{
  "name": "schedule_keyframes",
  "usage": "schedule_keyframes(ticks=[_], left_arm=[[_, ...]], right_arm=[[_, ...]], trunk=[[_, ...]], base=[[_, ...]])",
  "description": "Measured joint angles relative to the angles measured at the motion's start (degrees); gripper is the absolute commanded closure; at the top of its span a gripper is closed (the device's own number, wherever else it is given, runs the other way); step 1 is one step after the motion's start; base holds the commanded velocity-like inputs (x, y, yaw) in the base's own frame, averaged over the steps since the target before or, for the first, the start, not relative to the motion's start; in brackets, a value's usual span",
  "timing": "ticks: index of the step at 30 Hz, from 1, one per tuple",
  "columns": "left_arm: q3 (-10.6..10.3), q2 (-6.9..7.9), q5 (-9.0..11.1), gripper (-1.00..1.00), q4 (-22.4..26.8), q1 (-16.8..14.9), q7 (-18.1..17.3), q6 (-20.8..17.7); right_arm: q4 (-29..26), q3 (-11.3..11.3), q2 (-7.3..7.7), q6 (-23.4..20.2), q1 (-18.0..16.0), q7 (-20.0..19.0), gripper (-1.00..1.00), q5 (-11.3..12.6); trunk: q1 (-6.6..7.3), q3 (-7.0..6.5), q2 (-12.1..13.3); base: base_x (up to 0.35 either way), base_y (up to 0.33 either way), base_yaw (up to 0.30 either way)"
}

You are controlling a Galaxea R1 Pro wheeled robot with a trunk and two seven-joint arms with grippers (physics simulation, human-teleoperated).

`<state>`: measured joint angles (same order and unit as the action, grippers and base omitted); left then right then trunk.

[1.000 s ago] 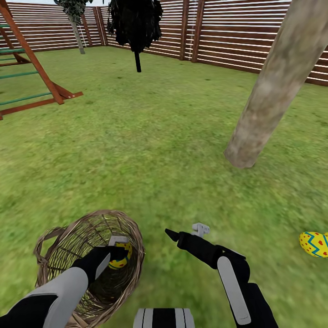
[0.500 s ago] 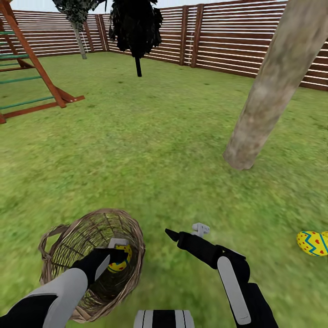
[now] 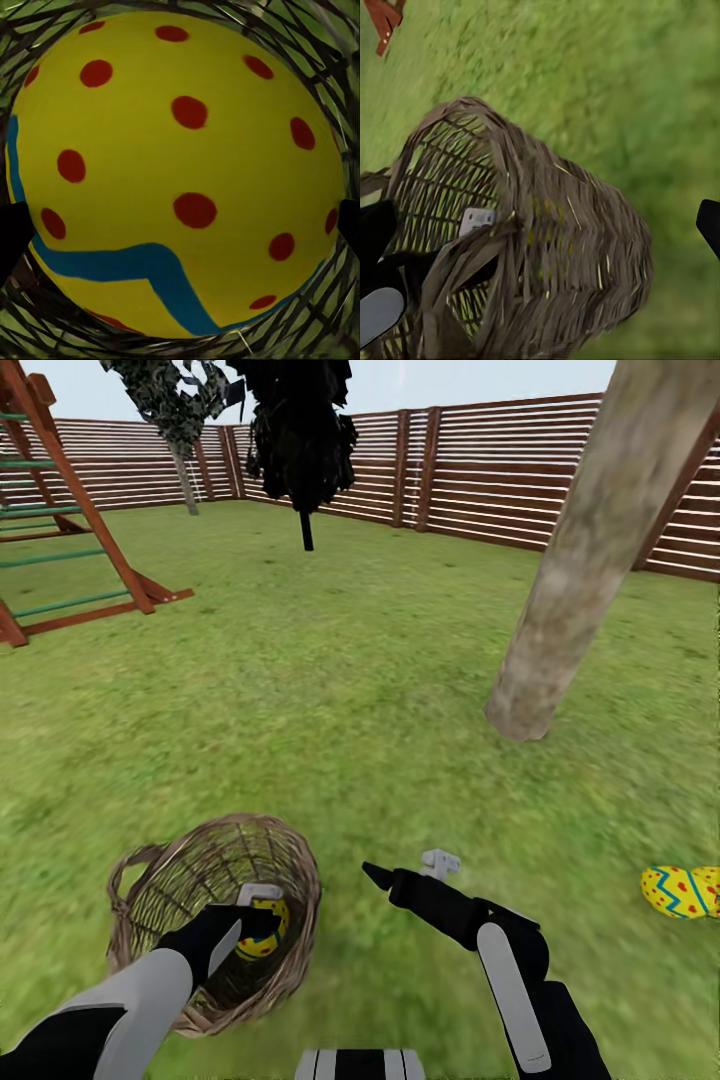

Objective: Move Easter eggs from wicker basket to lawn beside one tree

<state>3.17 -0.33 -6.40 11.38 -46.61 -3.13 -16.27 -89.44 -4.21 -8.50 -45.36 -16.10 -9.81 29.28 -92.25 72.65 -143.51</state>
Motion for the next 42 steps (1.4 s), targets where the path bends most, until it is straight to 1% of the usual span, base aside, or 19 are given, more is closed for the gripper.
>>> schedule_keyframes(ticks=[4, 8, 11, 15, 21, 25, 27, 33, 35, 39, 42], left_arm=[[0.0, 0.06, 0.07, 1.0, 0.0, -0.01, 0.01, -0.52], [0.0, 0.21, 0.07, 1.0, 0.23, -0.05, -0.02, -2.17], [0.03, 0.25, 0.08, 1.0, 0.34, -0.07, -0.1, -2.56], [0.01, 0.4, 0.13, 1.0, 1.69, -0.07, -0.18, -5.69], [0.06, 0.43, 0.16, 1.0, 2.28, -0.08, -0.2, -6.99], [0.08, 0.57, 0.15, 1.0, 2.38, -0.07, -0.27, -7.69], [0.13, 0.9, 0.2, 1.0, 2.39, -0.1, -0.27, -7.94], [0.16, 1.19, 0.24, 1.0, 3.12, -0.15, -0.33, -9.45], [0.16, 1.52, 0.32, 1.0, 3.38, -0.15, -0.35, -9.67], [0.17, 1.77, 0.49, 1.0, 4.61, -0.15, -0.43, -12.46], [0.17, 2.28, 0.52, 1.0, 5.49, -0.15, -1.05, -14.77]], right_arm=[[0.0, 0.01, -0.02, 0.0, -0.03, 0.0, -1.0, 0.0], [0.13, -0.02, -0.08, 0.0, -0.04, 0.0, -1.0, 0.0], [0.19, 0.0, -0.09, 0.0, 0.01, 0.0, -1.0, 0.0], [0.41, 0.09, -0.09, 0.0, -0.03, 0.14, -1.0, -0.02], [0.44, 0.18, -0.09, 0.0, -0.04, 0.18, -1.0, -0.02], [0.48, 0.19, -0.09, 0.0, -0.04, 0.18, -1.0, -0.08], [0.52, 0.24, -0.09, 0.0, -0.04, 0.18, -1.0, -0.09], [0.51, 0.26, -0.05, 0.0, -0.02, 0.17, -1.0, -0.08], [0.5, 0.27, -0.08, 0.0, -0.04, 0.17, -1.0, -0.08], [0.45, 0.27, -0.01, 0.01, -0.04, 0.18, -1.0, -0.09], [0.45, 0.27, -0.03, 0.02, -0.04, 0.18, -1.0, -0.09]], trunk=[[0.12, -0.89, 0.05], [0.23, -1.77, 0.11], [0.31, -2.44, 0.15], [0.39, -3.33, 0.2], [0.56, -4.66, 0.28], [1.39, -5.38, 1.82], [1.83, -5.74, 2.62], [3.16, -6.82, 5.03], [3.6, -7.18, 5.83], [4.48, -7.9, 7.43], [5.12, -8.44, 8.64]], base=[[-0.038, 0.0, 0.0], [-0.002, 0.0, 0.0], [-0.003, 0.0, 0.0], [-0.146, 0.0, 0.0], [-0.016, 0.0, 0.0], [-0.114, 0.0, 0.0], [-0.115, 0.0, 0.0], [-0.012, 0.0, 0.0], [0.0, 0.0, 0.0], [-0.001, 0.0, 0.0], [-0.148, 0.0, 0.0]])
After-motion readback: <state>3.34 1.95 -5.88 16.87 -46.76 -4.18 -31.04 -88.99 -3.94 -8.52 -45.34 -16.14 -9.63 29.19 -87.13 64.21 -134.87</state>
